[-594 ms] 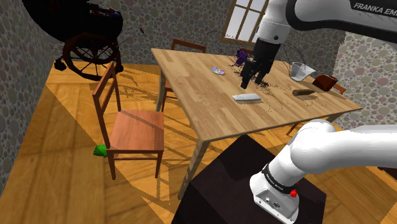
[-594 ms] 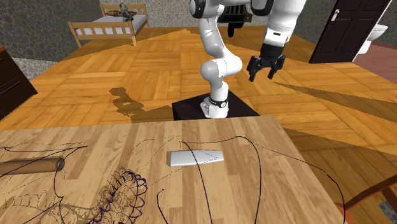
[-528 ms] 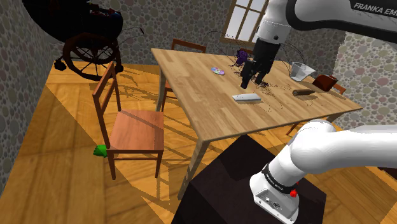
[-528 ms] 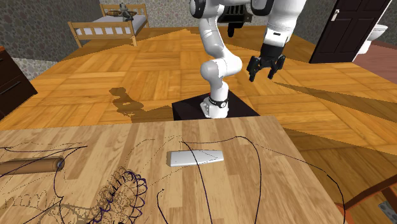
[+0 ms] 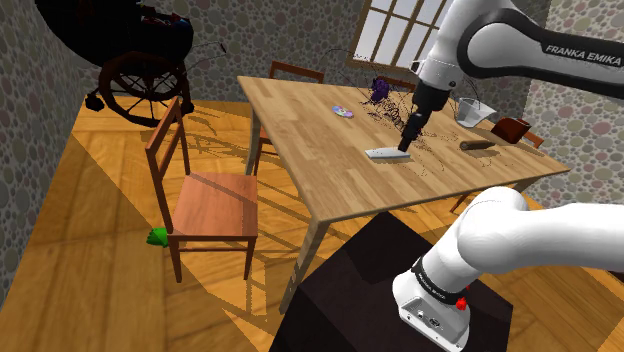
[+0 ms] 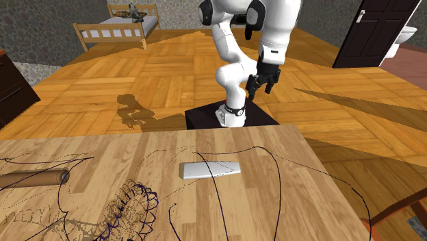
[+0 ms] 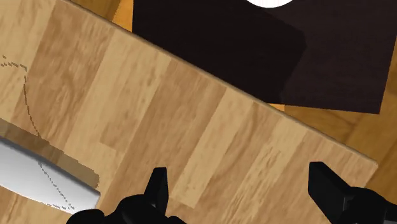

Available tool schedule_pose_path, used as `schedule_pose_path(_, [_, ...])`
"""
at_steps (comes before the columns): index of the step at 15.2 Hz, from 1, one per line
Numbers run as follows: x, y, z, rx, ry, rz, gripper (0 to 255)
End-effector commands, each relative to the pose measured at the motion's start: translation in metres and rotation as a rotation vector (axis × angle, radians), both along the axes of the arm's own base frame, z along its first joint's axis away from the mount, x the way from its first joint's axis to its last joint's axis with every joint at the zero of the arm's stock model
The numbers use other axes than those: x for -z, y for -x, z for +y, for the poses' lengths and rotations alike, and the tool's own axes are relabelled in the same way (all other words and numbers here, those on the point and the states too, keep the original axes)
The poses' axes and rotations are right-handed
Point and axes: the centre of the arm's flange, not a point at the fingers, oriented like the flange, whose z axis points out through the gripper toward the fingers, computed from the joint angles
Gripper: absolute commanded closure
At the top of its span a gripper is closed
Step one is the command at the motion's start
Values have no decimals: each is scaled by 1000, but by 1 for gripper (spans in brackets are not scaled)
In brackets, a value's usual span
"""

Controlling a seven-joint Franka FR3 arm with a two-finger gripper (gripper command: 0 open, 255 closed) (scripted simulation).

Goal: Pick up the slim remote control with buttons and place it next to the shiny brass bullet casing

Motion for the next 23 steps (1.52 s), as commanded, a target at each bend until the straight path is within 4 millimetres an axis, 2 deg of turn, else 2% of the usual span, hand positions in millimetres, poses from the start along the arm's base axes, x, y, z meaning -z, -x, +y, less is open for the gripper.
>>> schedule_pose_path(1, [11, 4, -26, -91, -4, -2, 0])
schedule_pose_path(6, [40, 2, -85, -299, -14, -9, 0])
schedule_pose_path(12, [74, -16, -154, -548, -27, -16, 0])
schedule_pose_path(17, [104, -43, -206, -756, -37, -22, 0])
schedule_pose_path(23, [140, -90, -259, -1006, -49, -30, 0])
